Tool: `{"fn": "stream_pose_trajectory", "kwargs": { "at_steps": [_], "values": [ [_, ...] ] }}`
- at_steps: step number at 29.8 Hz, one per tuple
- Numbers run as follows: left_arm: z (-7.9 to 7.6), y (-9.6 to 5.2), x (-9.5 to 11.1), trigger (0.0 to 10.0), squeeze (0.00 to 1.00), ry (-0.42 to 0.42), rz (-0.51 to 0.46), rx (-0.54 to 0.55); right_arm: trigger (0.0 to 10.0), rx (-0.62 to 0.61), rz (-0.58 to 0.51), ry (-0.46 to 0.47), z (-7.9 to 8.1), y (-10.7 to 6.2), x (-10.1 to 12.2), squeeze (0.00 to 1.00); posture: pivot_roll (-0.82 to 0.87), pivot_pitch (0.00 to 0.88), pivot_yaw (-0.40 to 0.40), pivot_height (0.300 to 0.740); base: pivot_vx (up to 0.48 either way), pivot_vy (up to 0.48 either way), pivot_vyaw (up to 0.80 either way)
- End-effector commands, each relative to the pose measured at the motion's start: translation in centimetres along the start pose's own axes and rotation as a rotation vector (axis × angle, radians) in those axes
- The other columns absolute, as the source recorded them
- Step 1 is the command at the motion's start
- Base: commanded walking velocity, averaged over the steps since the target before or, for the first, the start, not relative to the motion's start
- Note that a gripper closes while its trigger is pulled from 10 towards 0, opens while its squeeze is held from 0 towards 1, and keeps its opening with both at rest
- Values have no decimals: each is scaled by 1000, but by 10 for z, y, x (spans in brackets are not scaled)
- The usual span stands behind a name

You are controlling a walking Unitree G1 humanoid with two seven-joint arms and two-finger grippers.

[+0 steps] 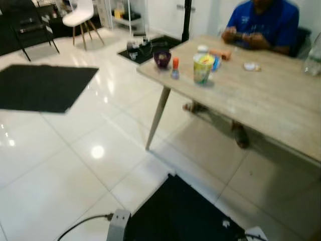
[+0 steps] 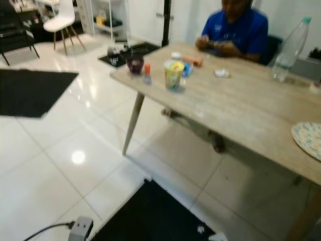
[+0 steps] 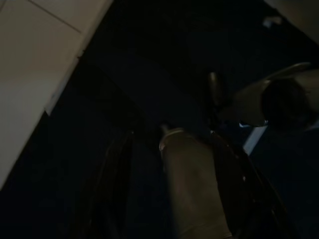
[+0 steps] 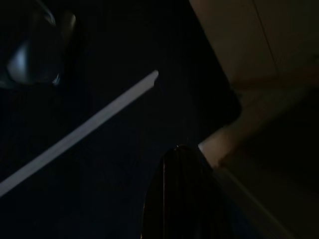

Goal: Restocking fridge

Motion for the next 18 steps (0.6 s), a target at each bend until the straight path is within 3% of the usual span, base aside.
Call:
{"fn": "stream_pose_trajectory", "kwargs": {
  "at_steps": [1,5,18],
  "values": [
    [-1,0,-3,10000,0,-1,9,-2,10000,-1,-9,-5,0,0,4,0,-23,0,25,740,345,0,0],
    [-2,0,-3,10000,0,-3,9,-3,10000,-1,2,-17,0,0,2,0,-22,0,25,740,348,0,0],
    [0,0,-4,10000,0,-6,11,3,10000,9,0,11,3,0,3,0,-21,0,27,740,346,0,-800]
  ]
}}
Point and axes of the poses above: a point about 5 cm out from each wrist's last joint towards the gripper, its own y axis pointing out of the wrist towards the gripper, its own x axis along the axis of the wrist's last joint, z = x × y, the point moved 6 cm from there along y, pointing out of the wrist towards the gripper, and after that the axes turned 12 degrees about y, right-handed, at the moved point
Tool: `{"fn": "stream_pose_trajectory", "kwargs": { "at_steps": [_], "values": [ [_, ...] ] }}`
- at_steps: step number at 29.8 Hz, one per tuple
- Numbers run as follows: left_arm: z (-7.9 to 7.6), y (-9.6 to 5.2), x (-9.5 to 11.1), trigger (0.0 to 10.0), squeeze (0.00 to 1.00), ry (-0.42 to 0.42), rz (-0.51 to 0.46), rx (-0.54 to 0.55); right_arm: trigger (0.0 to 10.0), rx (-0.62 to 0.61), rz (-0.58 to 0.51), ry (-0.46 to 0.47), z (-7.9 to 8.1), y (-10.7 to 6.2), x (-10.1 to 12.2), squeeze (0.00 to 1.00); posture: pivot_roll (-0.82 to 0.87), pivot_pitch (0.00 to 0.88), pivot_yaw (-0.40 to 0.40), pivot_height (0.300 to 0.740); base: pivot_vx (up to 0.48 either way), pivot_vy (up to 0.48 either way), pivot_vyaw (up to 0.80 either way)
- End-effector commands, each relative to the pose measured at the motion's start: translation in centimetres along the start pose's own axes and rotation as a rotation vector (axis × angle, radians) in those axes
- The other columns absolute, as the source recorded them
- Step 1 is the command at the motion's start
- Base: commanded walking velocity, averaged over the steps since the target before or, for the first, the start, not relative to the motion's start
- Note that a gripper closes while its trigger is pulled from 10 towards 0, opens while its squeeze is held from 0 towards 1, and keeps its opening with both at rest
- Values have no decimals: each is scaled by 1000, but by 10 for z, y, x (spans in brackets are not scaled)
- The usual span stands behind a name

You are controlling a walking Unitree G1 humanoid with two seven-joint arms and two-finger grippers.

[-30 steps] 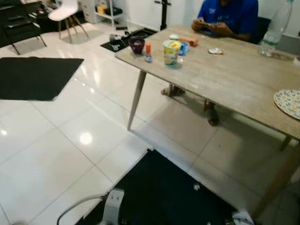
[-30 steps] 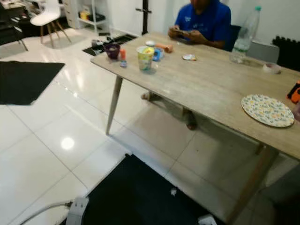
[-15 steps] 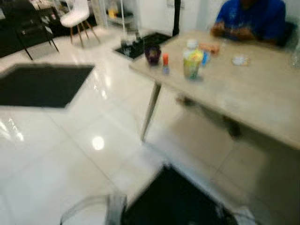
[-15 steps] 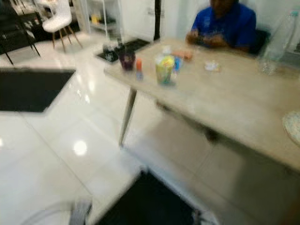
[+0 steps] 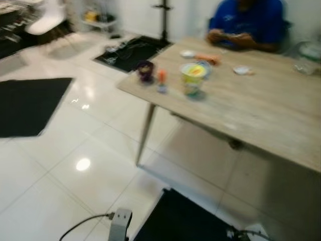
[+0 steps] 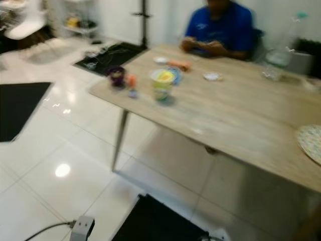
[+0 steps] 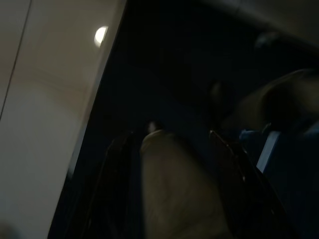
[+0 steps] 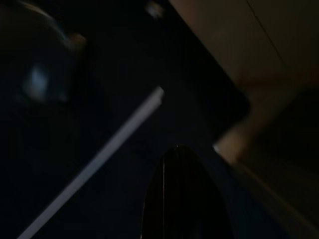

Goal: Restocking fridge

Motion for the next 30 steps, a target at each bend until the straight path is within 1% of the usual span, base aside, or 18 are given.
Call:
{"fn": "stream_pose_trajectory", "kwargs": {
  "at_steps": [1,8,13,19,21,23,28,29,30],
  "values": [
    [2,-3,-15,10000,0,-11,41,7,10000,18,-39,7,9,1,14,0,-21,0,27,740,345,0,-800],
    [3,-4,-15,10000,0,-12,44,12,10000,19,-36,14,10,1,14,0,-21,0,29,740,288,0,-800],
    [5,-4,-18,10000,0,-11,64,34,10000,16,-43,9,10,1,15,0,-21,0,29,740,0,0,-667],
    [4,-3,-16,10000,0,-16,50,22,10000,18,-47,4,10,1,16,0,-22,0,28,740,0,0,0],
    [3,-3,-17,10000,0,9,61,13,10000,20,-48,0,10,1,17,0,-22,0,27,740,0,-442,0],
    [3,-3,-17,10000,0,16,64,12,10000,20,-48,0,11,1,17,0,-22,0,27,740,0,-446,0],
    [5,-4,-18,10000,0,8,65,26,10000,23,-48,-3,12,1,17,0,-22,0,27,740,0,-446,0],
    [10,-4,-17,10000,0,-13,61,59,10000,26,-48,-5,12,1,17,0,-22,0,27,740,0,0,0],
    [12,-5,-17,10000,0,-20,61,71,10000,27,-48,-6,13,1,17,0,-22,0,27,740,0,0,0]
  ]
}}
Point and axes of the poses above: a point about 5 cm out from each wrist's last joint towards the gripper, its own y axis pointing out of the wrist towards the gripper, its own x axis along the axis of the wrist's last joint, z = x × y, the point moved 6 cm from there along y, pointing out of the wrist towards the gripper, and after that the axes turned 12 degrees about y, right-handed, at the moved point
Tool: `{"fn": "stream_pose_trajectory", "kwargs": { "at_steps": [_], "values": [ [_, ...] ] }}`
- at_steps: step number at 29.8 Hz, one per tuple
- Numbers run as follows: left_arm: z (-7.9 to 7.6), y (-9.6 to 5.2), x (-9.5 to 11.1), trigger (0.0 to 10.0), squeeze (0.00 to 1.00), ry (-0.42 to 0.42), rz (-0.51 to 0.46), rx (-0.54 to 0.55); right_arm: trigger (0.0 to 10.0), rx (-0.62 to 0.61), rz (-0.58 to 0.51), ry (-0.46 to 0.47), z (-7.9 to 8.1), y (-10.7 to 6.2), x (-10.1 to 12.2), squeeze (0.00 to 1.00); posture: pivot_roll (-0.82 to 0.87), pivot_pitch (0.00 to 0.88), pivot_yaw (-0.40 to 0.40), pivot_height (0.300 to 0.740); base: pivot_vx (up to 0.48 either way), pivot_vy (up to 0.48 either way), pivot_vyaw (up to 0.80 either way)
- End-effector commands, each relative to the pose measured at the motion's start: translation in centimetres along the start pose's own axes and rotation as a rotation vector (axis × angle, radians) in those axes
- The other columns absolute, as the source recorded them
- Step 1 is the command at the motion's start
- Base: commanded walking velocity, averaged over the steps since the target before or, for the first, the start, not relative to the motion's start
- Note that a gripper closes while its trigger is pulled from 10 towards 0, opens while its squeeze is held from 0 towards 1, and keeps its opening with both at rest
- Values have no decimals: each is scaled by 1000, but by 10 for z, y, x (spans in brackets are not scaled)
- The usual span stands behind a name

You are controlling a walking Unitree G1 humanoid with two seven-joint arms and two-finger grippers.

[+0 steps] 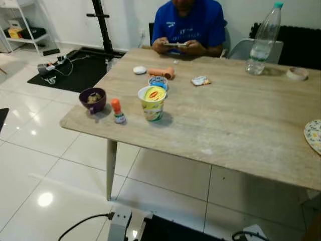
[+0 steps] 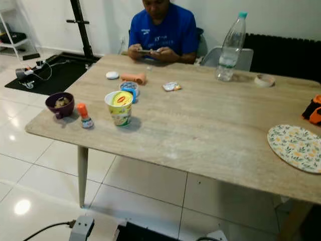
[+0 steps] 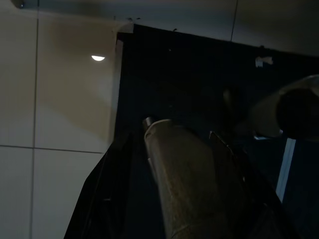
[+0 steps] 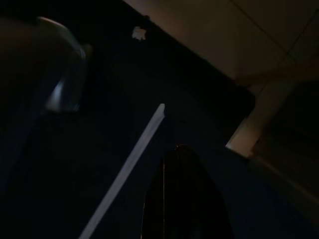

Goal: Restocking fridge

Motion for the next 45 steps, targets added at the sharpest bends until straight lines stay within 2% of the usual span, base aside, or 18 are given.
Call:
{"fn": "stream_pose_trajectory", "kwargs": {
  "at_steps": [1,10,11,12,14,15,16,17,18,23,27,33,34,37,40,42,44,45],
  "values": [
    [5,-1,-4,10000,0,-9,12,22,10000,-7,4,-5,-4,0,-2,0,-22,0,27,740,0,0,0],
    [81,-18,27,10000,0,-218,-141,304,10000,3,3,-10,-2,0,-3,0,-20,0,29,740,0,0,0],
    [103,-26,38,10000,212,-256,-192,381,10000,4,3,-11,-2,0,-3,0,-15,0,27,740,0,0,0],
    [129,-38,48,10000,843,-316,-252,468,10000,6,4,-14,-2,0,-3,0,-15,0,27,740,0,0,0],
    [129,-38,48,10000,843,-316,-252,468,10000,6,4,-14,-2,0,-3,0,-15,0,27,740,0,0,0],
    [153,-52,54,10000,1000,-368,-300,557,10000,8,5,-16,-1,0,-3,0,-12,0,31,740,0,0,0],
    [153,-52,54,10000,1000,-368,-300,557,10000,8,5,-16,-1,0,-3,0,-12,0,31,740,0,0,0],
    [212,-94,58,10000,1000,-535,-407,789,10000,12,6,-18,-1,0,-3,0,-13,0,33,740,0,0,0],
    [228,-109,58,10000,1000,-588,-441,855,10000,13,6,-19,0,0,-4,0,-13,0,33,740,0,0,0],
    [260,-142,59,10000,1000,-706,-533,981,10000,15,6,-19,0,0,-4,0,-13,0,32,740,0,0,0],
    [297,-193,101,10000,1000,-744,-771,1060,10000,17,7,-20,1,0,-4,0,-13,0,31,740,0,0,0],
    [311,-231,159,10000,1000,-658,-1006,1033,10000,18,9,-21,0,0,-5,0,-16,0,30,740,0,0,0],
    [302,-255,220,10000,1000,-465,-1169,963,10000,17,11,-22,0,-1,-6,0,-17,0,27,740,0,0,0],
    [295,-263,243,10000,1000,-390,-1224,931,10000,17,12,-22,0,-1,-6,0,-17,0,27,740,0,0,0],
    [253,-267,314,10000,1000,-124,-1335,767,10000,16,17,-21,0,-1,-8,0,-14,16,31,740,0,0,0],
    [253,-267,314,10000,1000,-124,-1335,767,10000,16,17,-21,0,-1,-8,0,-14,16,31,740,0,0,0],
    [224,-264,346,10000,1000,16,-1364,674,10000,14,19,-17,0,-1,-10,0,-15,25,34,740,0,0,0],
    [188,-262,381,10000,478,190,-1387,581,10000,8,19,-16,0,-1,-11,0,-10,50,42,740,0,0,0]
  ]
}}
Point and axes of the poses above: a point about 5 cm out from each wrist's last joint towards the gripper, its own y axis pointing out of the wrist towards the gripper, its own x axis along the axis of the wrist's last joint, z = x × y, the point moved 6 cm from there along y, pointing out of the wrist towards the gripper, and after that the axes turned 12 degrees about y, right-handed, at the moved point
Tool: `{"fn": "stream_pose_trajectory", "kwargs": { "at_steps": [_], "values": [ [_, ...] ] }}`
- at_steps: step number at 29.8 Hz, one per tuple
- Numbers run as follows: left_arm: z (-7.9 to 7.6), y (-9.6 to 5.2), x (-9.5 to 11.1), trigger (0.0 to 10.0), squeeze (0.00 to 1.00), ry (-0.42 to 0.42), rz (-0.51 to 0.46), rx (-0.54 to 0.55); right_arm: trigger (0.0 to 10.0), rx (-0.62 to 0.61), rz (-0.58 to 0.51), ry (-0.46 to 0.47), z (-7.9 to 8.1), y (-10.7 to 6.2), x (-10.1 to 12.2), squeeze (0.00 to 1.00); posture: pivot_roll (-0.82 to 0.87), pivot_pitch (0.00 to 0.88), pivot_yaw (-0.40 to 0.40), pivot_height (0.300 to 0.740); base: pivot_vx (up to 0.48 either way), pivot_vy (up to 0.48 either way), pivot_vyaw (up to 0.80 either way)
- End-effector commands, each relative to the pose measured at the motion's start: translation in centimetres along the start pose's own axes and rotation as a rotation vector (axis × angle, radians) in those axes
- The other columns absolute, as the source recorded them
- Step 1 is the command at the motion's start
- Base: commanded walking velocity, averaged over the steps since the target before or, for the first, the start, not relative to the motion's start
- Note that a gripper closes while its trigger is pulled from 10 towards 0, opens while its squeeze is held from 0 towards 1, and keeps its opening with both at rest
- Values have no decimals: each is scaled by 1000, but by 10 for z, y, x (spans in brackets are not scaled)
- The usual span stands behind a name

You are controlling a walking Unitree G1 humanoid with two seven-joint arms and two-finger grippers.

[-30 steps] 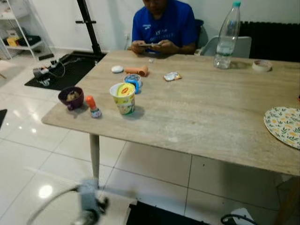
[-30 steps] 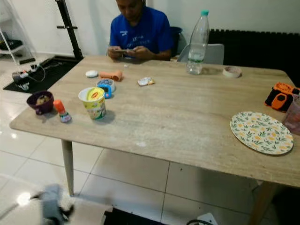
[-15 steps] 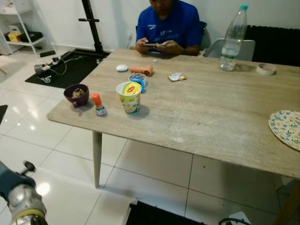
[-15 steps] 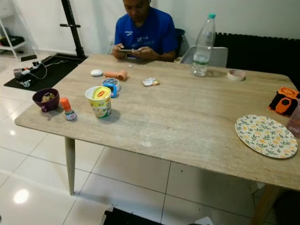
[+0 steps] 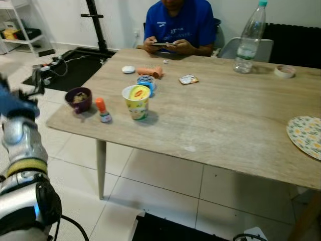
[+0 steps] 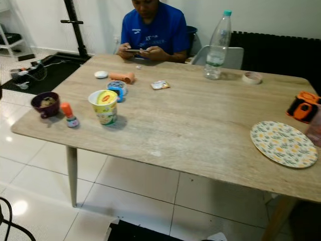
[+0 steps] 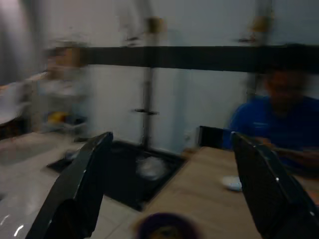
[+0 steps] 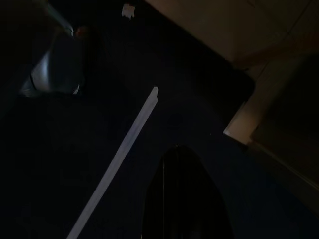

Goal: Restocking fridge

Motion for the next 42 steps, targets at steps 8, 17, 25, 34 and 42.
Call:
{"fn": "stream_pose_trajectory", "kwargs": {
  "at_steps": [8,17,25,34,42],
  "values": [
    [-147,19,54,10000,0,258,-193,-632,10000,-18,13,-4,1,-1,-11,0,-18,112,78,740,0,0,0],
    [-207,-4,61,10000,0,550,-254,-1056,10000,-24,49,8,3,-4,-34,0,-28,155,93,740,0,0,0],
    [-212,-11,28,10000,0,1012,-163,-1232,10000,-23,68,11,6,-6,-48,0,-43,184,106,740,0,0,0],
    [-197,9,24,10000,0,1276,-100,-1155,10000,-24,51,11,7,-5,-42,0,-50,191,106,740,0,0,0],
    [-177,13,13,10000,0,1352,-2,-1148,10000,-22,52,1,8,-5,-42,0,-43,184,103,740,0,0,0]
  ]
}}
Point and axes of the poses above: a point about 5 cm out from each wrist's last joint towards the gripper, its own y axis pointing out of the wrist towards the gripper, its own x axis along the axis of the wrist's last joint, z = x × y, the point moved 6 cm from there along y, pointing out of the wrist towards the gripper, and after that the axes turned 12 degrees about y, right-handed, at the moved point
